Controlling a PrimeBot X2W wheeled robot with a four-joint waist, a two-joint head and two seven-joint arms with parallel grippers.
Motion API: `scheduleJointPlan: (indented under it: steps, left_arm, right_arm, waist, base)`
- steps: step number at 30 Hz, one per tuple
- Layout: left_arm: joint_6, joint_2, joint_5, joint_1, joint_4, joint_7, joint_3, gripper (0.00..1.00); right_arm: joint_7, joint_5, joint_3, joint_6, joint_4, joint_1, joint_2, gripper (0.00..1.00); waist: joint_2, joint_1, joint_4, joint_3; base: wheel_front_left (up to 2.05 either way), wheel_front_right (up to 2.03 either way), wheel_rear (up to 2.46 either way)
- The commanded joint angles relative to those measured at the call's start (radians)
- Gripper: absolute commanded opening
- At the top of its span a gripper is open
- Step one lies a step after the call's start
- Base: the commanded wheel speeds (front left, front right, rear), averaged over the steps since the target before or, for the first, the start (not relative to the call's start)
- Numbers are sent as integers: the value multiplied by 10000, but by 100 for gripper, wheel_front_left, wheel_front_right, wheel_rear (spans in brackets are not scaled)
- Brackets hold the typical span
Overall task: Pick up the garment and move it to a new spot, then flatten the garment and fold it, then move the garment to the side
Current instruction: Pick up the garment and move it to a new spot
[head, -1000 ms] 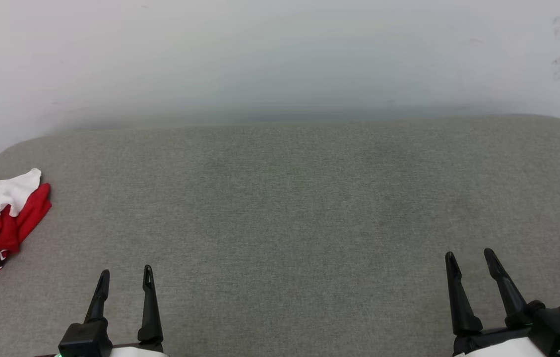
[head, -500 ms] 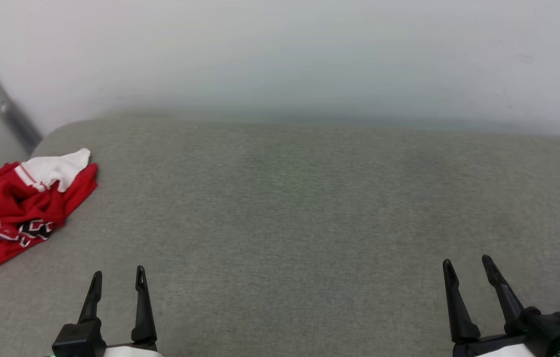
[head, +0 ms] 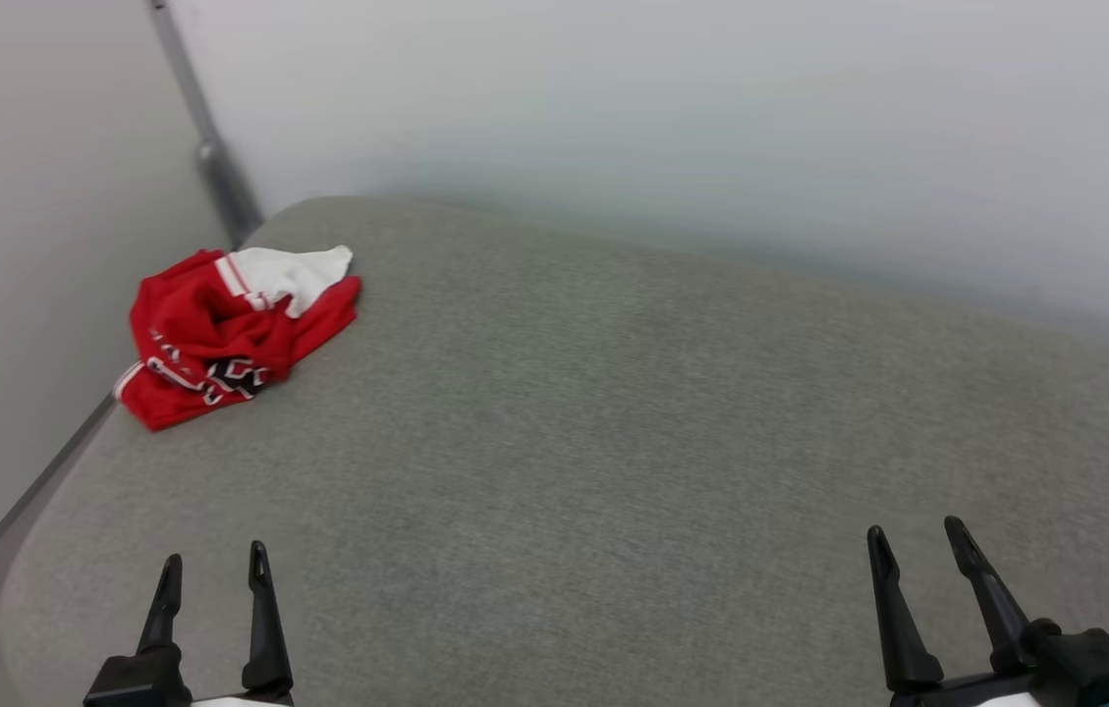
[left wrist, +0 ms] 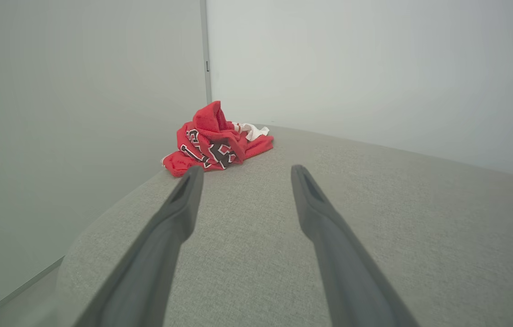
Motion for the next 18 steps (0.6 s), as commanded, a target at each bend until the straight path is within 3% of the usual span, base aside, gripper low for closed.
scheduleJointPlan:
  steps: [1, 11, 18]
  left_arm:
    - [-39, -4, 18, 56, -4, -28, 73, 100]
    - [-58, -3, 42, 220, -225, -28, 334, 100]
    - [93, -3, -160, 289, -411, -28, 433, 100]
  right_arm:
    - [-23, -16, 47, -3, -71, 98, 16, 100]
    - [-23, 74, 135, -3, -206, 204, 15, 100]
    - [-23, -72, 259, -3, -136, -49, 15, 100]
  waist:
    - [0, 0, 483, -74]
    - [0, 0, 1446, -142]
    - [0, 0, 1598, 46]
  base:
    - [0, 0, 0]
    - [0, 0, 0]
    - [0, 0, 0]
